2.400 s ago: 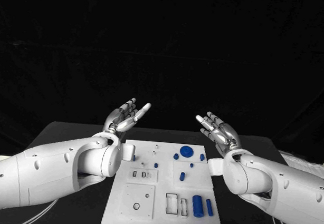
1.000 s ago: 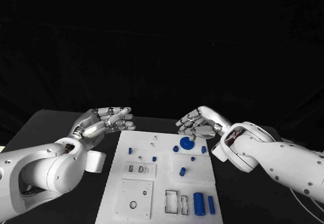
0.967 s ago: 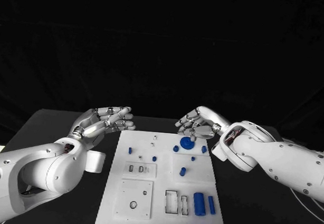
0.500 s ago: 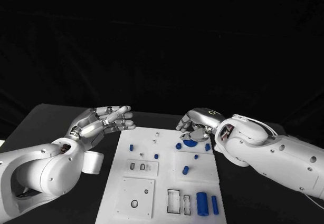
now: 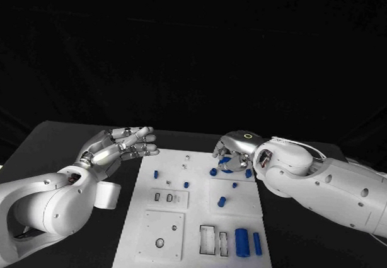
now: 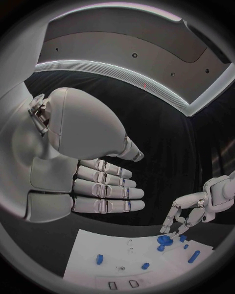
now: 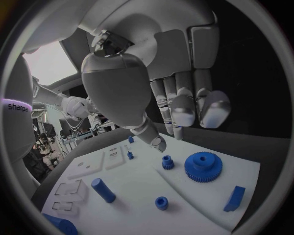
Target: Assemble the parts on the task board
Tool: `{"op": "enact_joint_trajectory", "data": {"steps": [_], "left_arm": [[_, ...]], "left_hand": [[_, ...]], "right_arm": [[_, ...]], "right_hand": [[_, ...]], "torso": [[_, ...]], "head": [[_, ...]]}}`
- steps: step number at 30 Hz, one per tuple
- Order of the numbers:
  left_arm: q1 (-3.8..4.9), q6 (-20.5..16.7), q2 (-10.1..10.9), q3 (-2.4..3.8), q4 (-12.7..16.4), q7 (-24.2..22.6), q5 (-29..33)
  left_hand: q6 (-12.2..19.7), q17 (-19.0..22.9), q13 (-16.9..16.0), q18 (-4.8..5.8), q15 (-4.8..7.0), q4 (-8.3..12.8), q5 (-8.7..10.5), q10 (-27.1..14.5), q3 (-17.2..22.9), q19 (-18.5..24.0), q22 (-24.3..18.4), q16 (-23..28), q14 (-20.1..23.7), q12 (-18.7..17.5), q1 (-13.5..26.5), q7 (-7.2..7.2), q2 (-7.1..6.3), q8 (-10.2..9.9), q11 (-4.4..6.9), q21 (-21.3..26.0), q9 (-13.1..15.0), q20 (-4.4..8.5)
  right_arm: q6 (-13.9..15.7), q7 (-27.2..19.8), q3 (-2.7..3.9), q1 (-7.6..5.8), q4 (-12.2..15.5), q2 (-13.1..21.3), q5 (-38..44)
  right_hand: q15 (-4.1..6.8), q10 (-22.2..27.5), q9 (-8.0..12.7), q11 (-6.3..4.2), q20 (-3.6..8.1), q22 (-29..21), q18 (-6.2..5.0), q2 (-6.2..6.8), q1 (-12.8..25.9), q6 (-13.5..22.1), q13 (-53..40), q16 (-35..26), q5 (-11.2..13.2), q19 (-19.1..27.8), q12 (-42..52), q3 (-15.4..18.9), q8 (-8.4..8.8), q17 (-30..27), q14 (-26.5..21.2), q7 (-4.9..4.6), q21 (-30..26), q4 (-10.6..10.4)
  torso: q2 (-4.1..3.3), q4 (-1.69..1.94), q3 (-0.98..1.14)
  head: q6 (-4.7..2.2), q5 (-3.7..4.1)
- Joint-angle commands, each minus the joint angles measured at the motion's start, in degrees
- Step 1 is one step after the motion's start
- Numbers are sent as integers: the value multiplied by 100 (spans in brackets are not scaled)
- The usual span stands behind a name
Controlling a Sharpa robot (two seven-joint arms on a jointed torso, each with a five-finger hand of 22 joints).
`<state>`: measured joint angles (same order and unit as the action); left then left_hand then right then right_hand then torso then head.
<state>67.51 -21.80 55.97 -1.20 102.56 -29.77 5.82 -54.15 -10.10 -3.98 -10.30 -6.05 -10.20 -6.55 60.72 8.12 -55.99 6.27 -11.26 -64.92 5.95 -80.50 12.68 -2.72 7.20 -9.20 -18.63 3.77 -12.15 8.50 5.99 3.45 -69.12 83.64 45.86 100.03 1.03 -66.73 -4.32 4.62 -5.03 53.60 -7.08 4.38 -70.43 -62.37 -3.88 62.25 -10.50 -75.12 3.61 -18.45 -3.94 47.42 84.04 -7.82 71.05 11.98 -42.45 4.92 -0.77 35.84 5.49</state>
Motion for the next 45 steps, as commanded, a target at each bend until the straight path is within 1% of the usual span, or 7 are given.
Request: {"op": "enact_joint_trajectory", "data": {"steps": [1,6,13,21,33,38,45], "left_arm": [[9,124,10,6,29,-18,17],[9,130,12,6,28,-14,17],[9,136,5,6,26,-12,17],[9,134,11,7,34,-7,17],[9,129,20,7,10,9,17],[9,129,21,7,3,15,17],[9,129,21,7,-6,23,17]], "left_hand": [[-5,-7,10,-17,-33,3,38,2,-31,-15,-11,39,-3,-22,52,46,19,-40,-41,23,-5,-28],[-5,-7,9,-17,-34,3,37,2,-32,-14,-12,42,-2,-25,54,47,19,-42,-41,25,-5,-29],[-5,-7,9,-17,-34,3,37,2,-32,-14,-12,42,-2,-25,54,47,19,-42,-41,25,-5,-29],[-3,-9,9,-17,-36,6,37,-2,-37,-13,-19,53,0,-36,56,50,23,-51,-45,33,-5,-32],[-3,-11,9,-17,-38,9,35,-3,-36,-14,-23,61,1,-44,53,51,33,-56,-46,38,-4,-33],[-3,-11,9,-17,-38,9,35,-3,-36,-14,-23,61,1,-44,53,51,33,-56,-46,38,-4,-33],[-4,-13,8,-18,-39,12,33,-3,-33,-15,-28,69,0,-52,49,52,48,-62,-46,43,-4,-35]], "right_arm": [[-235,66,1,16,-27,-38,238],[-292,15,0,33,-50,-82,242],[-369,-9,-2,57,-108,-139,262],[-468,4,-4,92,-131,-166,324],[-568,-21,-4,99,-106,-158,416],[-559,-27,-4,99,-87,-154,456],[-532,-9,-4,99,-75,-153,533]], "right_hand": [[-52,47,-7,1,-25,41,57,23,-47,33,-1,69,33,-38,1,-7,28,54,121,-5,56,-36],[-56,32,-9,0,-28,94,63,16,-59,30,1,125,27,-44,6,-23,25,115,123,-8,98,-55],[-58,26,-9,1,-32,154,70,10,-76,34,7,188,19,-48,3,-49,27,180,125,-9,147,-77],[-61,25,-10,5,-35,175,71,4,-86,34,10,217,20,-41,2,-69,26,202,120,-16,170,-94],[-55,-87,-34,-11,-39,348,90,-42,-125,-69,7,388,-57,-54,18,-212,-1,375,117,-8,308,-176],[-41,-173,-53,-31,-30,440,101,-86,-162,-154,6,473,16,-67,19,-351,-14,454,118,5,382,-216],[-21,-281,-81,-57,-15,543,113,-102,-216,-266,6,562,62,-70,13,-579,-21,527,106,29,469,-268]], "torso": [[-49,24,5],[-84,40,3],[-129,57,-13],[-172,87,-30],[-216,88,-25],[-225,93,-32],[-246,100,-30]], "head": [[1,8],[-14,14],[-27,38],[6,49],[-30,55],[-40,47],[-45,48]]}}
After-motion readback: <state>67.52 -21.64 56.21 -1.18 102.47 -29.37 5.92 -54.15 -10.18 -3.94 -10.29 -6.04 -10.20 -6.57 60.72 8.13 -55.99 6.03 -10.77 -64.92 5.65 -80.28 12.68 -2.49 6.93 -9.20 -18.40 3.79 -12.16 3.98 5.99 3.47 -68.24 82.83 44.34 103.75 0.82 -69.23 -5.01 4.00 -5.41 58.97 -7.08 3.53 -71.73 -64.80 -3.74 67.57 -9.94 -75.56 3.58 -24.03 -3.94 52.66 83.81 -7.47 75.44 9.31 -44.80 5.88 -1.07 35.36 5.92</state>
